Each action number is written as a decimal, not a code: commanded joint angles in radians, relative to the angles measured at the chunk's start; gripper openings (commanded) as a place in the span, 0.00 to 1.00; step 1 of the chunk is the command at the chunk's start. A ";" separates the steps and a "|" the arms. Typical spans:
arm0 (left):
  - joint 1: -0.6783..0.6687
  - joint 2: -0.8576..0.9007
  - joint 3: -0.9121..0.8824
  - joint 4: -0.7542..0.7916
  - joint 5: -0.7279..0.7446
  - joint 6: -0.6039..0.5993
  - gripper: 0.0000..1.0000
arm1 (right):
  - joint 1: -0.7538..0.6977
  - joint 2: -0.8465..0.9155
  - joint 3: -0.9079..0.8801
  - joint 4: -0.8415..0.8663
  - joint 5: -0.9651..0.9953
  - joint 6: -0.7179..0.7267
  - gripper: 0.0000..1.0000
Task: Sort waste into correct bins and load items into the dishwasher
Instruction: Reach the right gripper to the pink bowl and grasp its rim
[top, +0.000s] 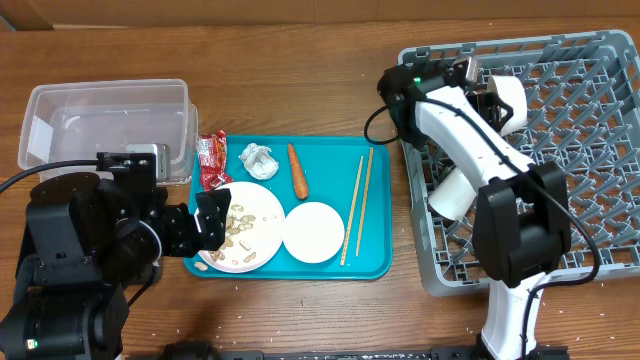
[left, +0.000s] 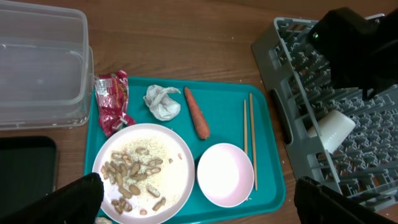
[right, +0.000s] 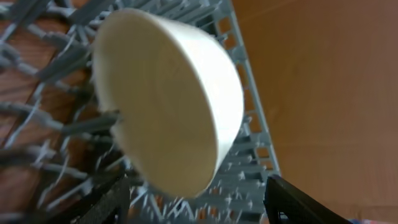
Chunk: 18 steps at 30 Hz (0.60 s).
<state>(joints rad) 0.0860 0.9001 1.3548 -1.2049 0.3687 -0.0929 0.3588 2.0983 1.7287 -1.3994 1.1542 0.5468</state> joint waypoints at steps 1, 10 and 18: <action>0.005 0.003 0.017 0.000 -0.006 0.026 1.00 | -0.009 -0.077 0.129 -0.032 -0.220 0.041 0.71; 0.005 0.003 0.017 0.000 -0.006 0.026 1.00 | -0.009 -0.288 0.349 -0.037 -0.922 -0.108 0.61; 0.005 0.003 0.017 0.000 -0.006 0.026 1.00 | 0.051 -0.318 0.298 -0.126 -1.378 -0.233 0.43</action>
<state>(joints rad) 0.0860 0.9001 1.3548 -1.2053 0.3691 -0.0929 0.3626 1.7451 2.0811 -1.5047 0.0238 0.3698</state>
